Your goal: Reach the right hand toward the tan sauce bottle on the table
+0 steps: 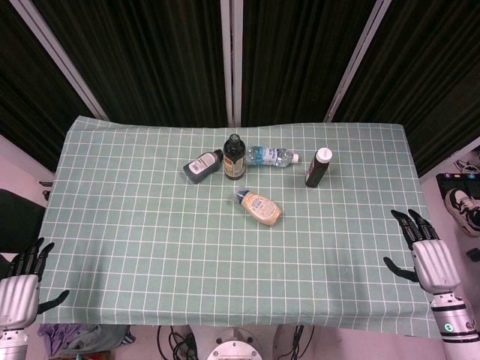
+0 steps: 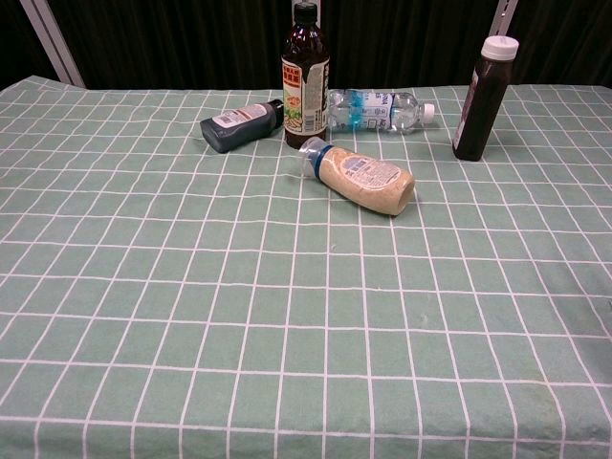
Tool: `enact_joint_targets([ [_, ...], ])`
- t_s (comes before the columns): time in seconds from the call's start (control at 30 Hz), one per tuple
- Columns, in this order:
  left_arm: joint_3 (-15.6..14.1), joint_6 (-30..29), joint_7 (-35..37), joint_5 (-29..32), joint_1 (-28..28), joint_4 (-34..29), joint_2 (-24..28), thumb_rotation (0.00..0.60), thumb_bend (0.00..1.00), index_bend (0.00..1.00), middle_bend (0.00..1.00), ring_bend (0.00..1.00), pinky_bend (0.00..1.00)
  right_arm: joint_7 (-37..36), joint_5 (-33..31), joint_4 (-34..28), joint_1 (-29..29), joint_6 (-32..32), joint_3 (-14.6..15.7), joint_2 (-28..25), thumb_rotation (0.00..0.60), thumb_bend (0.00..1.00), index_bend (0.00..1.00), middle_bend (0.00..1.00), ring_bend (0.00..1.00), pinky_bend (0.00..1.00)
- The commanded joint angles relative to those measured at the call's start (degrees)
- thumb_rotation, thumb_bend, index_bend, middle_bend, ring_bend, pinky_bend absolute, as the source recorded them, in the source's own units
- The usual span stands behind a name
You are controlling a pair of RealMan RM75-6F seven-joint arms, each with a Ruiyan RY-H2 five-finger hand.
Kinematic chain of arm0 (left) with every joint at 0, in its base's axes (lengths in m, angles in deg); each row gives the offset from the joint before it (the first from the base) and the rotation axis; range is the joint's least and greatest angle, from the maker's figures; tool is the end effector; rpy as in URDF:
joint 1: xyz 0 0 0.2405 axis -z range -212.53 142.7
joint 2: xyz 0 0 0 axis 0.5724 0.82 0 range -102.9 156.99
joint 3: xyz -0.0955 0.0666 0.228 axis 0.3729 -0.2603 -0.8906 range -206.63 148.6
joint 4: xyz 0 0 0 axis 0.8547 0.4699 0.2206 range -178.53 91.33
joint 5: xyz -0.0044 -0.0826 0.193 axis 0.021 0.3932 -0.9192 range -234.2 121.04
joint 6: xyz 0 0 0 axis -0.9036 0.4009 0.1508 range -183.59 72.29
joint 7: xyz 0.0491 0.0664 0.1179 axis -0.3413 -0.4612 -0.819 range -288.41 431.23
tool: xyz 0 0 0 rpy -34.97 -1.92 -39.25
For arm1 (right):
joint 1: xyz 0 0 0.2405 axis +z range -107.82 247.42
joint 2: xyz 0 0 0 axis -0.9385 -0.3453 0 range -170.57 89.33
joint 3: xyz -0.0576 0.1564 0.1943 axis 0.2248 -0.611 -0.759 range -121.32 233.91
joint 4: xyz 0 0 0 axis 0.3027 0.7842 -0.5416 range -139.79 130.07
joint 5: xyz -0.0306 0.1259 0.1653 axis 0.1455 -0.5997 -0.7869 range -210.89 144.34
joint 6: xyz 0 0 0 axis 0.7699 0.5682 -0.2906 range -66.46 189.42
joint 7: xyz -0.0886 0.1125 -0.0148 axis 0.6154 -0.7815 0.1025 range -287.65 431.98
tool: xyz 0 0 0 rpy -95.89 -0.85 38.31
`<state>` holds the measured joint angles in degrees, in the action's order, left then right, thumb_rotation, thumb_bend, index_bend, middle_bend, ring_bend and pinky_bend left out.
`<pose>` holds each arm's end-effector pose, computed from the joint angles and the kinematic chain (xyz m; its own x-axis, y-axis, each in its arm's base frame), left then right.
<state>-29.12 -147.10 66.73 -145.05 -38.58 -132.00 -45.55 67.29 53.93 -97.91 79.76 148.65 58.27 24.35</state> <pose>-0.3238 0.1230 0.1230 0.4028 0.0044 0.9153 0.9117 0.0870 -0.4016 -0.2934 -0.1898 0.1457 0.3000 -0.0276 0.9536 -0.9492 -0.1082 0.2955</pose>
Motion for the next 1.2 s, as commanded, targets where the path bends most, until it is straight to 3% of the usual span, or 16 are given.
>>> enact_joint_targets([
  [0.03,0.3,0.3,0.2,0.3,0.3,0.1,-0.1,0.600,0.00,0.11,0.03,0.04,0.13,0.6,-0.3,-0.2,-0.3,-0.2,-0.5,0.5,0.600,0.13,0.00,0.10,0.00,0.13],
  [0.3,0.0,-0.1,0.5,-0.5,0.4,0.4,-0.3,0.600,0.00,0.11,0.03,0.04,0.13,3.4,-1.2,-4.0,1.8,-4.0,-2.9,1.4,0.600,0.11,0.00,0.10,0.00,0.13],
  [0.47,-0.2,-0.8,1.2,-1.4,0.3,0.9,-0.8,0.600,0.00,0.11,0.03,0.04,0.13,8.6,-7.1,-10.1,8.6,-14.4,-7.3,3.8,0.600,0.08,0.00,0.08,0.00,0.13],
  [0.6,-0.5,-2.0,1.7,-2.3,-0.1,1.5,-1.0,0.600,0.00,0.11,0.03,0.04,0.13,15.2,-18.4,-11.4,17.7,-25.9,-12.9,10.6,0.600,0.07,0.00,0.05,0.00,0.13],
  [0.73,-1.0,-2.8,2.6,-2.5,-0.8,2.3,-1.3,0.600,0.00,0.11,0.03,0.04,0.13,22.7,-28.6,-7.0,24.9,-30.0,-16.6,19.6,0.600,0.06,0.00,0.03,0.00,0.13],
  [0.9,-1.4,-3.4,3.9,-2.0,-1.8,3.5,-1.6,0.600,0.00,0.11,0.03,0.04,0.13,29.7,-38.0,2.6,32.7,-30.1,-20.2,31.8,0.600,0.04,0.00,0.02,0.00,0.11],
  [1.2,-1.8,-3.4,6.3,-0.8,-3.0,5.7,-2.2,0.600,0.00,0.11,0.03,0.04,0.13,32.2,-45.2,16.8,39.1,-31.9,-22.3,42.2,0.600,0.03,0.00,0.02,0.00,0.11],
])
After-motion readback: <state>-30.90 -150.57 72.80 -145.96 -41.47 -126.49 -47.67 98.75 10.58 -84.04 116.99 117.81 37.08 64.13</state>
